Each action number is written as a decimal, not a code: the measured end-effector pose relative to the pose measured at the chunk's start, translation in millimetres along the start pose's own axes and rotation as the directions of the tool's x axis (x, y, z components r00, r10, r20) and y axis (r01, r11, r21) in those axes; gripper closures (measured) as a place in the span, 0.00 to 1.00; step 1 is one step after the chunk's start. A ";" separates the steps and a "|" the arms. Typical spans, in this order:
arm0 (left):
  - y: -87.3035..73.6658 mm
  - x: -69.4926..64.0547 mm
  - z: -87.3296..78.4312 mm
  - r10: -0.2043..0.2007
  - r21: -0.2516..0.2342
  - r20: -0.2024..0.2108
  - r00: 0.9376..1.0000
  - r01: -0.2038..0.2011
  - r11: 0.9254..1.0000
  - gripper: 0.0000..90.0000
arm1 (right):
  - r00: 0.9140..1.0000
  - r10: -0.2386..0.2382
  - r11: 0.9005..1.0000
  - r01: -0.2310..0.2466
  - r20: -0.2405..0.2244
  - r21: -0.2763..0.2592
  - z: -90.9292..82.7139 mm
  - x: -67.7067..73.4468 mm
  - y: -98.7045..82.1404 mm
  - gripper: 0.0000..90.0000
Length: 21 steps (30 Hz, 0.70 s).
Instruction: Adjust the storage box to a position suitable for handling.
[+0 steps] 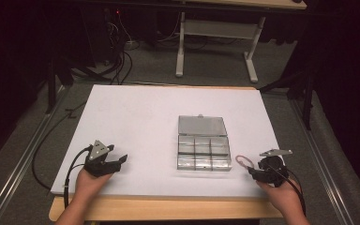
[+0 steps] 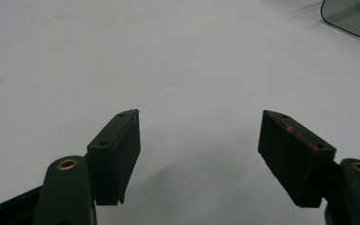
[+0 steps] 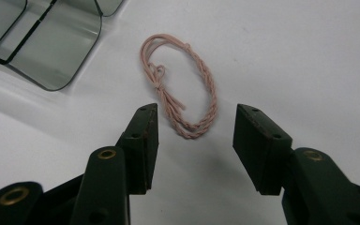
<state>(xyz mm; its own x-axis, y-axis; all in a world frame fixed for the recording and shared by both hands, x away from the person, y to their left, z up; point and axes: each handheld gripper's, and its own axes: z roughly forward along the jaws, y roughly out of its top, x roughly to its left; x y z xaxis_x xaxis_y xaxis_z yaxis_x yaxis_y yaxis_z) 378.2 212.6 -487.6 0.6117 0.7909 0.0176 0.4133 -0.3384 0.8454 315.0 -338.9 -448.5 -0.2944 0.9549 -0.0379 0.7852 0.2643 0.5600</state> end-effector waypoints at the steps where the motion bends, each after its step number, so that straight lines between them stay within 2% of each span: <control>1: 0.0 -0.1 0.0 0.000 0.000 0.000 1.000 0.000 1.000 0.34 | 1.000 0.001 1.000 -0.001 0.000 0.006 0.4 0.3 0.4 0.55; 10: 0.0 -0.2 0.0 0.002 0.000 0.001 1.000 -0.002 1.000 0.34 | 1.000 -0.027 0.996 0.028 -0.011 0.084 4.7 2.2 6.1 0.51; 21: 0.0 -0.3 0.0 0.004 0.000 0.002 1.000 -0.004 1.000 0.34 | 0.998 -0.055 0.984 0.058 -0.024 0.168 6.2 5.9 13.3 0.48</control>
<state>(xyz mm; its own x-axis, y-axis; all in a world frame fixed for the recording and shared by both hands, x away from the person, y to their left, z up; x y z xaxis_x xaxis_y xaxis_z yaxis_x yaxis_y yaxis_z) 378.0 212.4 -487.6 0.6148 0.7884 0.0196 0.4112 -0.3416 0.8451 327.1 -328.8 -446.4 -0.3503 0.9354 -0.0490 0.8471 0.3387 0.4095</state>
